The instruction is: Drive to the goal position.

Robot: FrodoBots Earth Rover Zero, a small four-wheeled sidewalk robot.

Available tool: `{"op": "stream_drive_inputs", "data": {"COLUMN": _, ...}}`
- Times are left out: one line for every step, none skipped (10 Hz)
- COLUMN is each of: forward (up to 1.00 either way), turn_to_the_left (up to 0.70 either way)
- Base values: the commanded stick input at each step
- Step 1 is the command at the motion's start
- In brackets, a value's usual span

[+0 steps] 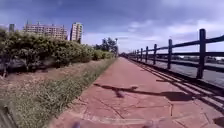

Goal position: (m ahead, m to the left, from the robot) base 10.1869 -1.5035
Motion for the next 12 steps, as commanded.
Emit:
{"op": "stream_drive_inputs", "data": {"forward": 0.7, "turn_to_the_left": 0.0}}
{"op": "stream_drive_inputs", "data": {"forward": 0.7, "turn_to_the_left": 0.0}}
{"op": "stream_drive_inputs", "data": {"forward": 0.7, "turn_to_the_left": 0.0}}
{"op": "stream_drive_inputs", "data": {"forward": 0.7, "turn_to_the_left": 0.0}}
{"op": "stream_drive_inputs", "data": {"forward": 0.7, "turn_to_the_left": 0.0}}
{"op": "stream_drive_inputs", "data": {"forward": 0.7, "turn_to_the_left": 0.0}}
{"op": "stream_drive_inputs", "data": {"forward": 0.7, "turn_to_the_left": 0.0}}
{"op": "stream_drive_inputs", "data": {"forward": 0.7, "turn_to_the_left": 0.0}}
{"op": "stream_drive_inputs", "data": {"forward": 0.7, "turn_to_the_left": 0.0}}
{"op": "stream_drive_inputs", "data": {"forward": 0.7, "turn_to_the_left": 0.0}}
{"op": "stream_drive_inputs", "data": {"forward": 0.7, "turn_to_the_left": 0.0}}
{"op": "stream_drive_inputs", "data": {"forward": 0.7, "turn_to_the_left": 0.0}}
